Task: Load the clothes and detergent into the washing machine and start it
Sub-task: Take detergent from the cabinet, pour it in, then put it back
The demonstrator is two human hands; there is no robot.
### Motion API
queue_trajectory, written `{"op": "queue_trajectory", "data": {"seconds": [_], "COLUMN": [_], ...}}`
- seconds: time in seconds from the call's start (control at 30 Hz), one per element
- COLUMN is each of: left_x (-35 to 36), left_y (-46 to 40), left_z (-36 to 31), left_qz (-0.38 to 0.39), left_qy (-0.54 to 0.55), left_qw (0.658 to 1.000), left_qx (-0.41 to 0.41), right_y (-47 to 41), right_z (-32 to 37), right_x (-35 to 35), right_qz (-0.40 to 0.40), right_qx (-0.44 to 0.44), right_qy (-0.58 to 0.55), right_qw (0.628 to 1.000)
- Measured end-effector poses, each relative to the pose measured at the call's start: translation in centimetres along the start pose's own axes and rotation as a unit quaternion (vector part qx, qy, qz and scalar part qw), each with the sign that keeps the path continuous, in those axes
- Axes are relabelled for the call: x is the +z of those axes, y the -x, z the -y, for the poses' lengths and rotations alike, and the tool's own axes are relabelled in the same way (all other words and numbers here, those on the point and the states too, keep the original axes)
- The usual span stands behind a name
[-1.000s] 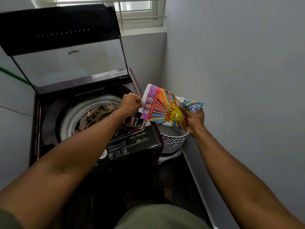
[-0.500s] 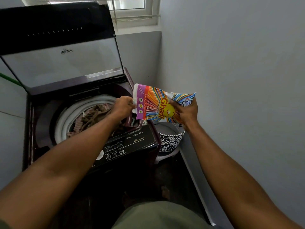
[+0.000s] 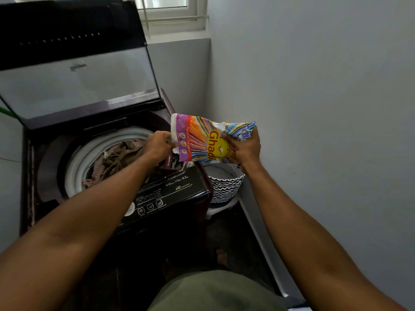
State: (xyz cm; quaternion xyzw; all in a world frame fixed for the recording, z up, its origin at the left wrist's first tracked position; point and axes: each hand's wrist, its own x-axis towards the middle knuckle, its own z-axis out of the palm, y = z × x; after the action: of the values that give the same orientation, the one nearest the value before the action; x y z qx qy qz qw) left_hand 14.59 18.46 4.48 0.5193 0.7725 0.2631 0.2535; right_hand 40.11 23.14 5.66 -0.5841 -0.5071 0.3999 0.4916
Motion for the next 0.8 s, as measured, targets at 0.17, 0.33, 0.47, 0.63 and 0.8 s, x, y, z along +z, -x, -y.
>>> {"op": "queue_trajectory", "data": {"seconds": [0.17, 0.33, 0.47, 0.63, 0.8], "left_x": [0.3, 0.3, 0.2, 0.0, -0.6], "left_y": [-0.1, 0.0, 0.2, 0.1, 0.4], "left_z": [0.5, 0.8, 0.5, 0.4, -0.1], "left_qz": [0.001, 0.004, -0.01, -0.018, -0.019], "left_qy": [0.017, 0.037, 0.029, 0.048, 0.047], "left_qw": [1.0, 0.999, 1.0, 0.999, 0.999], "left_qx": [-0.004, -0.002, -0.002, -0.005, 0.012], "right_y": [0.5, 1.0, 1.1, 1.2, 1.0], "right_z": [0.8, 1.5, 1.8, 2.0, 2.0], "right_x": [0.0, -0.1, 0.1, 0.3, 0.6], "right_qz": [-0.001, -0.007, -0.003, -0.006, -0.014], "right_qx": [0.0, -0.007, -0.01, -0.015, -0.022], "right_qy": [0.025, 0.036, 0.04, 0.037, 0.043], "right_qw": [1.0, 0.999, 0.999, 0.999, 0.999]}}
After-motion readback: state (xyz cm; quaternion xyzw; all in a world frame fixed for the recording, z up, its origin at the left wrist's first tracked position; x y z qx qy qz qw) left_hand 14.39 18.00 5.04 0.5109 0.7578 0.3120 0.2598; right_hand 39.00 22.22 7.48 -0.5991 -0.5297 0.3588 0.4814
